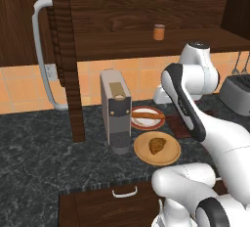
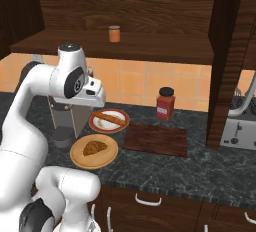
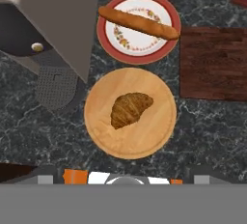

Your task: From the different types of pastries on the counter, select a croissant and place it on the cutting board. Then retrieve a jar of jam from the cabinet and place it alongside the croissant on the cutting board.

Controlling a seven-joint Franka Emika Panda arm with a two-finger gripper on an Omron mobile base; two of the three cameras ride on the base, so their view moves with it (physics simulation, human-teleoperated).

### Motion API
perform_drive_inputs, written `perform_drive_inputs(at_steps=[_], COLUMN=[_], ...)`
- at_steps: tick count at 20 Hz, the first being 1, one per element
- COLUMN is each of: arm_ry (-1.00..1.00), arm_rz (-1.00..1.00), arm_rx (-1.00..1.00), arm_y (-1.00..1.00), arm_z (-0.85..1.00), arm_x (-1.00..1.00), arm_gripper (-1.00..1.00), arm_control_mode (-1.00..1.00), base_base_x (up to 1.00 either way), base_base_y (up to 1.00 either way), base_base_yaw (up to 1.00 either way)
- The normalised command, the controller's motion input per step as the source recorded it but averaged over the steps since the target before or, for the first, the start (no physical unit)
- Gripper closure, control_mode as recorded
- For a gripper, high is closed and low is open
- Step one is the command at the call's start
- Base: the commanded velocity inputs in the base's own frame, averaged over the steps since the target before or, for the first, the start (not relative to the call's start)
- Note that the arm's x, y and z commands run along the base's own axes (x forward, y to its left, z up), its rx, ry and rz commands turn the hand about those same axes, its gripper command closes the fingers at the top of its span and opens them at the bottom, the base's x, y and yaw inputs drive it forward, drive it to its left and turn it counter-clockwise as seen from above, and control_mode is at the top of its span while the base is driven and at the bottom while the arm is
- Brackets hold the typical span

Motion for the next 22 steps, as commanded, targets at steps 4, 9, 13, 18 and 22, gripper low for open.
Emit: perform_drive_inputs(at_steps=[4, 9, 13, 18, 22], arm_ry=[0.10, 0.04, 0.11, 0.01, 0.00], arm_rz=[-0.04, -0.04, -0.03, -0.04, -0.25], arm_rx=[0.00, 0.00, 0.00, 0.01, 0.00], arm_y=[0.00, 0.00, -0.01, -0.02, -0.14], arm_z=[-0.71, -0.91, -0.95, -0.27, -0.23], arm_x=[-0.20, -0.21, -0.23, 0.16, 0.09], arm_gripper=[-1.00, -1.00, -1.00, -1.00, -1.00], arm_control_mode=[-1.00, -1.00, -1.00, -1.00, -1.00], base_base_x=[0.00, 0.00, 0.00, 0.00, 0.00], base_base_y=[0.00, 0.00, 0.00, 0.00, 0.00], base_base_yaw=[0.00, 0.00, 0.00, 0.00, 0.00])
